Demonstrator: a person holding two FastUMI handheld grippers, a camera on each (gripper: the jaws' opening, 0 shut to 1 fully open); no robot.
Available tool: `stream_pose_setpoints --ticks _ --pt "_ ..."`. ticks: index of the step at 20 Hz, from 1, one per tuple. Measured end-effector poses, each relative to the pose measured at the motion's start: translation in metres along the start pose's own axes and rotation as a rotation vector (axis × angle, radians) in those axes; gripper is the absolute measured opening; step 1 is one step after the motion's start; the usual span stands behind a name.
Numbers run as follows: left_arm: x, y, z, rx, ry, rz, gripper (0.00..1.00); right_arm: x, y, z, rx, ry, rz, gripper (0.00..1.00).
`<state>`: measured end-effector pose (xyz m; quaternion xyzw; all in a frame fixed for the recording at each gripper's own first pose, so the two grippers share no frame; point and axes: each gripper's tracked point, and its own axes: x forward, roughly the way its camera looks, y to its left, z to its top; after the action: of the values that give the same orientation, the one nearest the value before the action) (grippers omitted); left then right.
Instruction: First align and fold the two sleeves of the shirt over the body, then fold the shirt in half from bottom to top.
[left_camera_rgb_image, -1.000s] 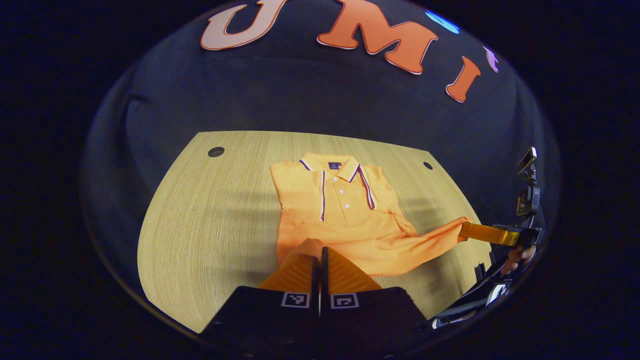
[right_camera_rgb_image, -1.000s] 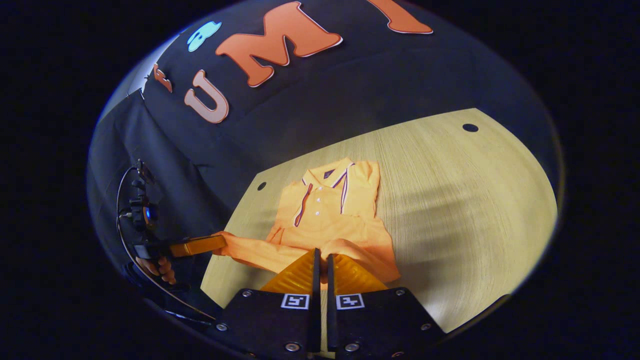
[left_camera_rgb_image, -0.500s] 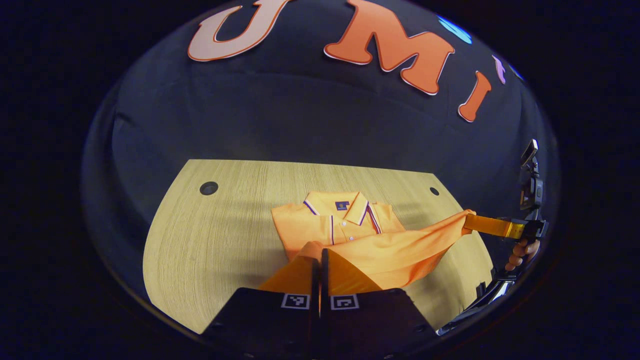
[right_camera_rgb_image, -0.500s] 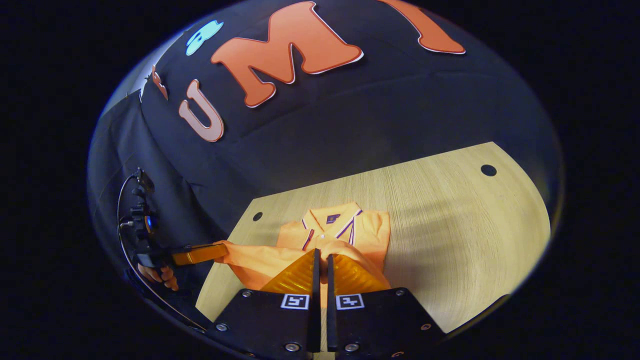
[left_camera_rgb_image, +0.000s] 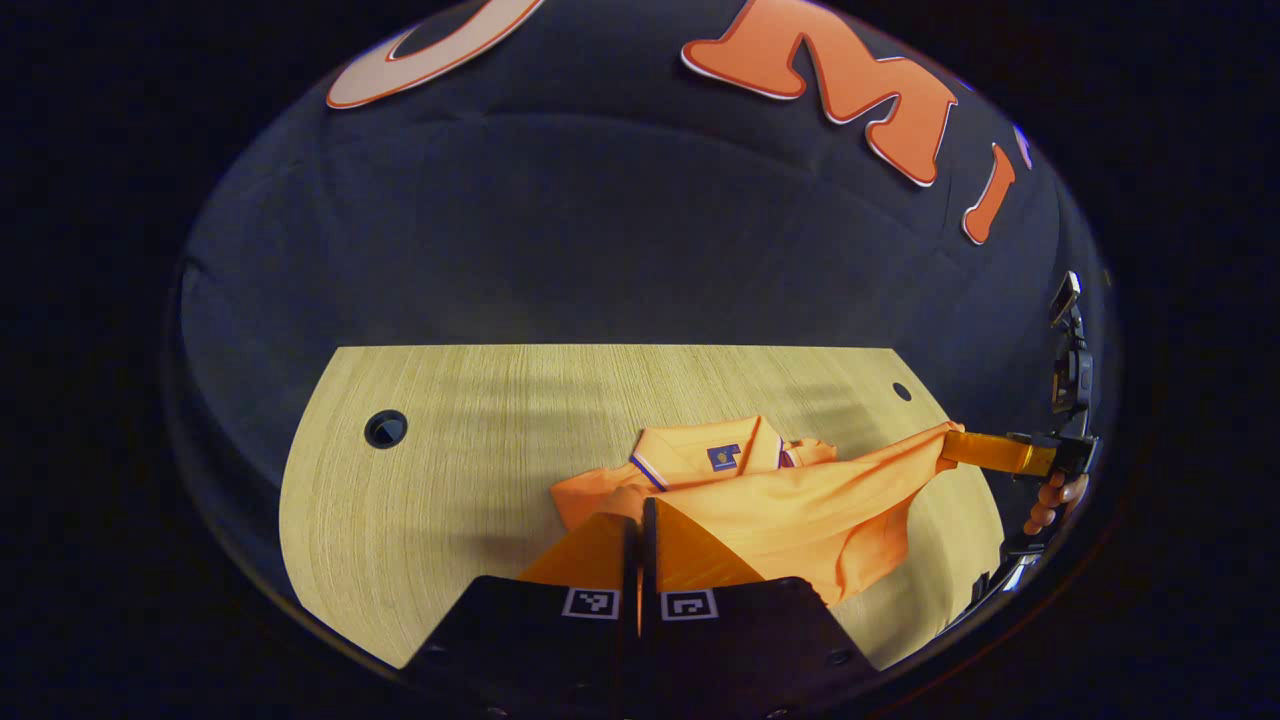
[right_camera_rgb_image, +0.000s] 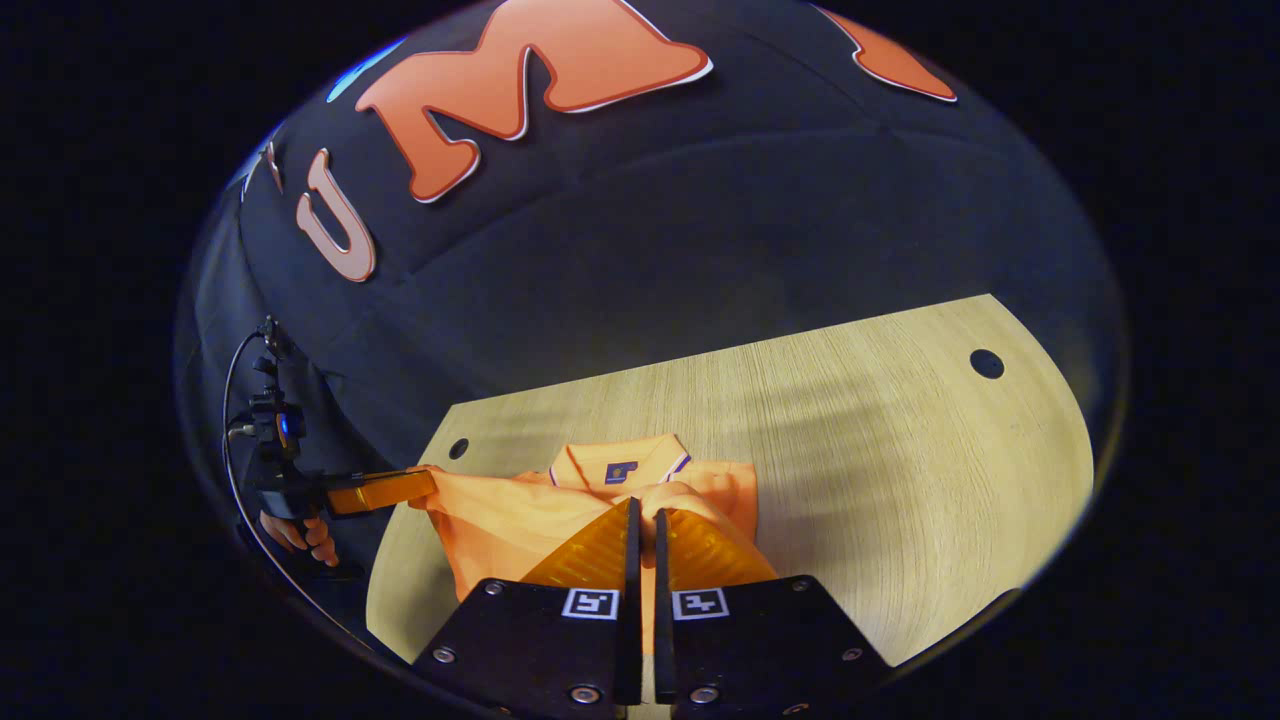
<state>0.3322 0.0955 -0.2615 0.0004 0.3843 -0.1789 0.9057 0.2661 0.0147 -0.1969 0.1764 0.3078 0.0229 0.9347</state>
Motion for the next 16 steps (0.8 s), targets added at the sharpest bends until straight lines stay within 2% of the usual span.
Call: stream_pose_setpoints --ticks 3,7,8,9,11,12,13,14,15,16 --pt "0.024 0.013 0.006 0.025 0.012 0.009 0.01 0.026 -0.007 0.009 -0.024 0.025 -0.03 0.05" --pt "0.049 0.023 0.011 0.023 0.026 0.025 0.01 0.06 -0.025 0.009 -0.024 0.075 -0.112 0.06" --pt "0.051 0.024 0.009 0.023 0.028 0.026 0.03 0.062 -0.024 0.008 -0.009 0.081 -0.12 0.06" --pt "0.049 0.017 0.013 0.005 0.012 0.003 0.08 0.064 -0.025 0.01 -0.008 0.071 -0.136 0.11" --pt "0.045 0.008 0.015 -0.017 -0.001 -0.015 0.55 0.059 -0.027 0.017 -0.041 0.034 -0.147 0.37" --pt "0.042 0.007 0.016 -0.021 -0.007 -0.018 0.78 0.052 -0.024 0.02 -0.054 0.02 -0.151 0.54" --pt "0.04 0.007 0.017 -0.019 -0.016 -0.018 0.83 0.047 -0.022 0.022 -0.062 0.012 -0.149 0.7" --pt "0.034 0.007 0.02 -0.011 -0.029 -0.011 0.86 0.041 -0.019 0.024 -0.07 0.005 -0.147 0.75" --pt "0.026 0.007 0.022 0.002 -0.05 0.007 0.89 0.035 -0.017 0.027 -0.083 -0.004 -0.15 0.86" --pt "0.015 0.009 0.028 0.026 -0.083 0.032 0.98 0.028 -0.016 0.032 -0.1 -0.025 -0.158 0.89"
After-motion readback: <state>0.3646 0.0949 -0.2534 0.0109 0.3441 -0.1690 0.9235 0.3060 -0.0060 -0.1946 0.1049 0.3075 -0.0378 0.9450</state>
